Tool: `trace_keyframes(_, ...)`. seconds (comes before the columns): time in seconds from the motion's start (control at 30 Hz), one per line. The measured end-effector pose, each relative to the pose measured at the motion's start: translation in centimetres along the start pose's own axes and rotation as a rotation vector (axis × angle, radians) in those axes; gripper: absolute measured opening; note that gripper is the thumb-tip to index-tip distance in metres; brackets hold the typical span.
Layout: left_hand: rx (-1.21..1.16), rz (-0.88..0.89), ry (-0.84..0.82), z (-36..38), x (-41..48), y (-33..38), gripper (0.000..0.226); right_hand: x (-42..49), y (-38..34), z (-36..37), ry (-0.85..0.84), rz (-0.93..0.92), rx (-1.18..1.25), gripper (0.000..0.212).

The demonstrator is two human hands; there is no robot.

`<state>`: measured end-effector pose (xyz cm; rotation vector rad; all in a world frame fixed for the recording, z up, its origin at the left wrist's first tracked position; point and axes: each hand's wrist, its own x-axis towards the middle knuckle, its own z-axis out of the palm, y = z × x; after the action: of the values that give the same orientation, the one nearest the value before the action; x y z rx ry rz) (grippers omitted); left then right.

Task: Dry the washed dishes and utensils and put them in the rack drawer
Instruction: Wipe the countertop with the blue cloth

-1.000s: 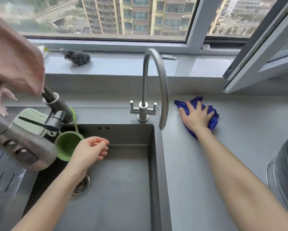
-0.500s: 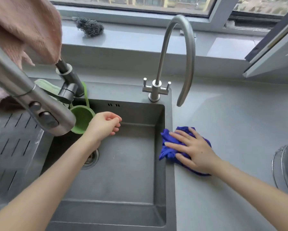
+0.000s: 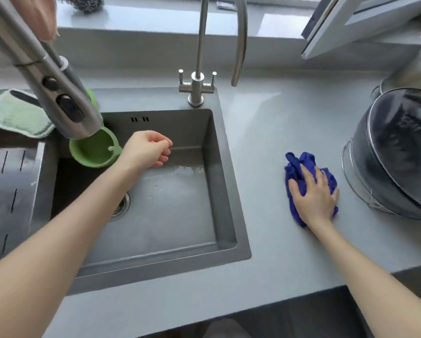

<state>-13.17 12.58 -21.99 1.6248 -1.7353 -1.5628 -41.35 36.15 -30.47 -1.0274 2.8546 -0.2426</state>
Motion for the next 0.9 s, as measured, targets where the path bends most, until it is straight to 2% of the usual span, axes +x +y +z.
trace_keyframes(0.1,-0.004,0.032,-0.051,0.4,-1.2,0.6,0.018,-8.4,-0.8,0.6,-0.023,0.021,-0.022,0.074)
trace_keyframes(0.17,0.004,0.053,-0.089,0.8,-1.9,1.2,0.018,-13.7,-3.1,1.3,-0.020,-0.142,-0.002,0.067)
trace_keyframes(0.23,0.011,0.068,-0.131,1.4,-2.7,1.9,0.018,-17.6,-5.3,1.7,-0.045,-0.383,0.067,0.061)
trace_keyframes(0.3,0.021,0.081,-0.171,2.2,-3.3,2.7,0.019,-18.4,-6.3,1.0,-0.121,-0.601,0.186,0.054)
trace_keyframes(0.4,0.033,0.108,-0.234,3.7,-4.1,4.2,0.021,-15.0,-6.5,-2.0,-0.156,-0.728,0.392,0.047)
trace_keyframes(0.53,0.033,0.141,-0.259,5.5,-4.3,5.9,0.017,-8.0,-7.0,-6.8,-0.069,-0.742,0.447,0.052)
trace_keyframes(0.6,0.018,0.142,-0.243,6.2,-3.9,6.3,0.017,-4.2,-7.2,-8.9,-0.110,-0.769,0.479,0.058)
trace_keyframes(0.67,0.014,0.133,-0.218,6.8,-3.3,6.6,0.017,-0.8,-7.3,-10.2,-0.268,-0.842,0.380,0.068)
trace_keyframes(0.73,0.054,0.126,-0.187,7.3,-2.6,6.7,0.016,2.3,-6.8,-10.4,-0.367,-0.950,0.001,0.081)
trace_keyframes(0.77,0.100,0.125,-0.173,7.6,-2.2,6.6,0.015,3.4,-6.2,-10.4,-0.406,-0.929,-0.161,0.083)
trace_keyframes(0.8,0.157,0.127,-0.164,8.0,-1.8,6.6,0.014,4.1,-5.4,-10.3,-0.434,-0.847,-0.216,0.083)
trace_keyframes(0.83,0.225,0.131,-0.160,8.5,-1.4,6.4,0.015,4.4,-4.4,-10.0,-0.405,-0.733,-0.154,0.078)
trace_keyframes(0.9,0.404,0.198,-0.163,10.0,-0.9,5.8,0.023,3.9,-2.9,-8.9,-0.190,-0.527,0.132,0.062)
